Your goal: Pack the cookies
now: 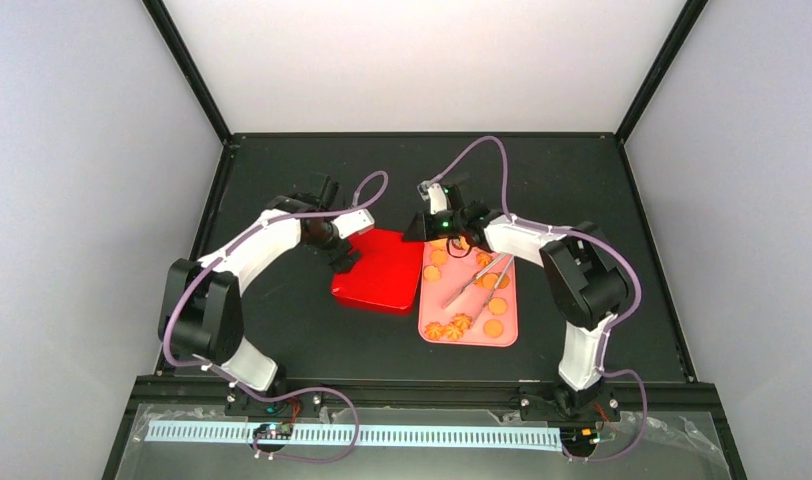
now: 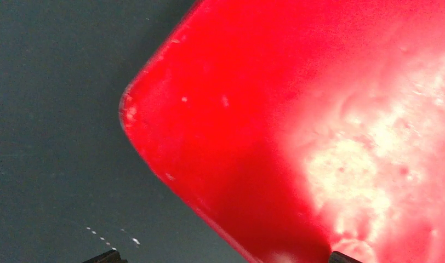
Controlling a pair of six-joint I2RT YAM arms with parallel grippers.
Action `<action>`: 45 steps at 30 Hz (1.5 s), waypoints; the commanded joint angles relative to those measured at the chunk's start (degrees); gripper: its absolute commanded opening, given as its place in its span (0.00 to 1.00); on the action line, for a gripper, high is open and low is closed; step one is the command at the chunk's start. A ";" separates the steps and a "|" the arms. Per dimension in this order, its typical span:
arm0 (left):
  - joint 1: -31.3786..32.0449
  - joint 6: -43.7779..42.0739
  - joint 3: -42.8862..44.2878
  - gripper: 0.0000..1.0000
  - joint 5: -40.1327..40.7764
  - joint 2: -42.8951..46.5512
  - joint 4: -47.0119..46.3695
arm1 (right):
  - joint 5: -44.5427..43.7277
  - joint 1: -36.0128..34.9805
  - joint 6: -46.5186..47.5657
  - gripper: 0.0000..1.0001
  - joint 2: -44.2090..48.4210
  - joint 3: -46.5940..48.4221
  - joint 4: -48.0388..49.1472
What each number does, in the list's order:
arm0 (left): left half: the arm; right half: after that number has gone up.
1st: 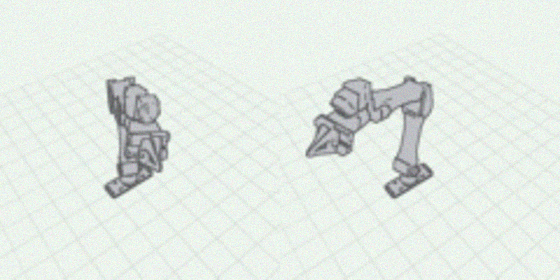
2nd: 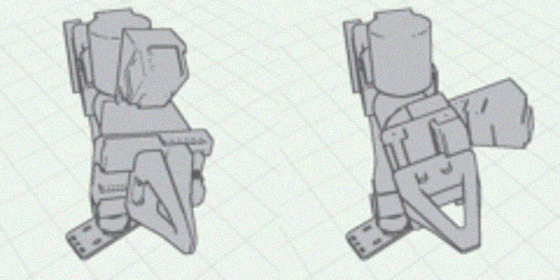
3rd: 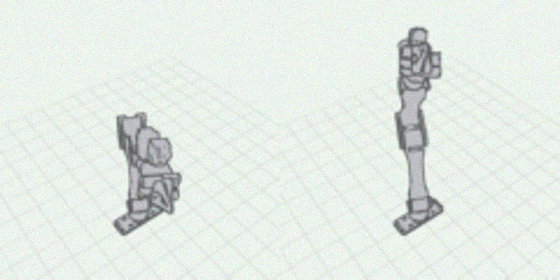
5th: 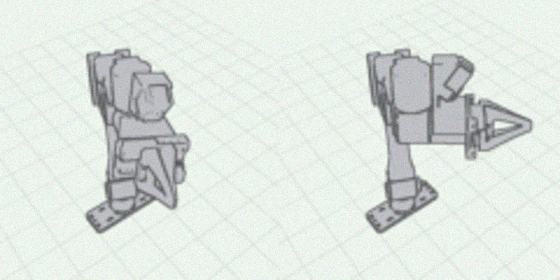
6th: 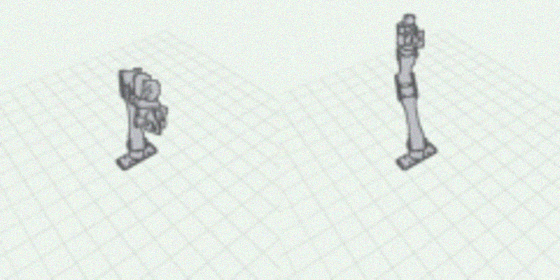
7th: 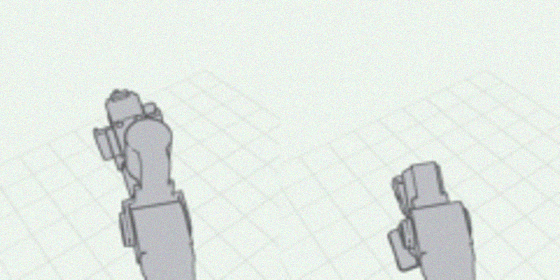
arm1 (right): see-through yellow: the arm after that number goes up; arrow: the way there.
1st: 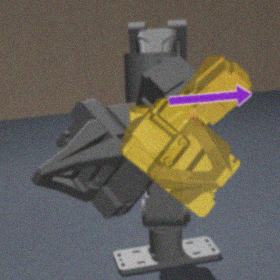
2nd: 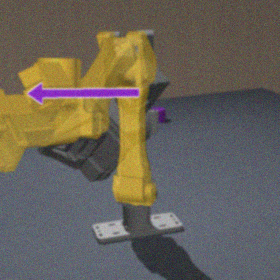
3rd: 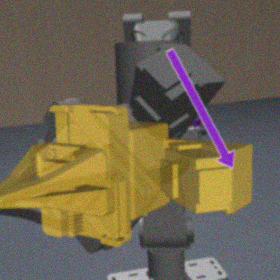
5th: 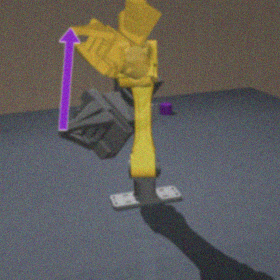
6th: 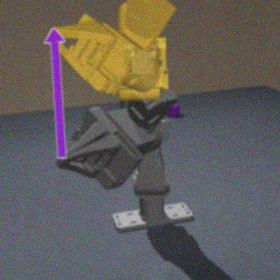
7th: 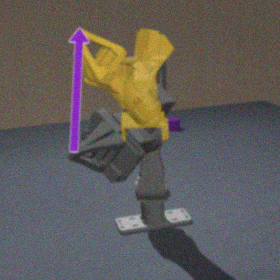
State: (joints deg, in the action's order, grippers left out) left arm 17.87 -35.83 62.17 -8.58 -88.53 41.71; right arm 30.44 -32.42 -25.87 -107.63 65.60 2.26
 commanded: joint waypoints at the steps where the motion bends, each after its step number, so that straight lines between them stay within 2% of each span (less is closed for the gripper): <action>1: -1.68 0.17 3.84 0.99 0.46 -2.27 -2.58 | -3.65 0.67 -0.44 0.18 -2.40 1.49 -1.17; 6: -3.76 1.41 5.70 0.99 0.04 -6.07 -3.12 | -3.79 0.88 -1.45 0.21 -2.69 1.43 -0.36; 9: -5.04 2.53 6.53 0.98 -0.64 -7.79 -2.94 | -4.08 0.87 -1.51 0.32 1.78 -1.06 2.25; 12: -6.84 5.51 8.19 0.99 -1.13 -6.98 -2.05 | -6.04 0.87 0.11 0.59 8.56 -2.78 2.71; 17: -10.51 9.08 13.94 0.99 -3.30 -2.12 0.96 | -9.03 0.96 3.61 0.98 18.40 -1.77 -2.29; 21: -14.20 11.56 17.95 0.99 -6.40 1.27 1.88 | -14.16 1.34 7.70 1.00 23.99 0.56 -10.17; 24: -18.23 14.47 16.13 0.99 -9.99 4.53 -2.21 | -21.57 2.34 9.67 1.00 30.94 -2.32 -11.63; 29: -23.12 21.66 4.59 0.99 -13.28 10.91 -17.71 | -31.78 5.49 10.68 1.00 39.78 -6.82 -16.35; 33: -23.72 26.54 -8.85 0.99 -14.63 15.60 -33.69 | -50.32 6.03 11.24 1.00 44.10 -12.63 -19.07; 37: -23.74 27.94 -21.95 0.99 -17.38 17.15 -50.91 | -61.30 6.06 18.35 1.00 53.12 -30.38 -3.55; 41: -23.67 27.55 -28.93 0.99 -16.65 16.00 -60.29 | -73.72 6.80 23.93 1.00 63.18 -45.91 14.88; 44: -23.69 28.18 -33.61 0.99 -14.03 16.20 -67.88 | -76.54 9.96 27.73 1.00 68.06 -55.58 30.08; 45: -23.69 28.49 -34.62 0.99 -13.65 16.46 -69.72 | -76.55 11.95 26.30 1.00 68.25 -56.40 30.26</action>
State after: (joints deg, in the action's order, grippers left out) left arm -5.67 -8.95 30.22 -23.31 -72.84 -11.66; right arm -35.48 -24.71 -3.62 -43.00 14.37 10.83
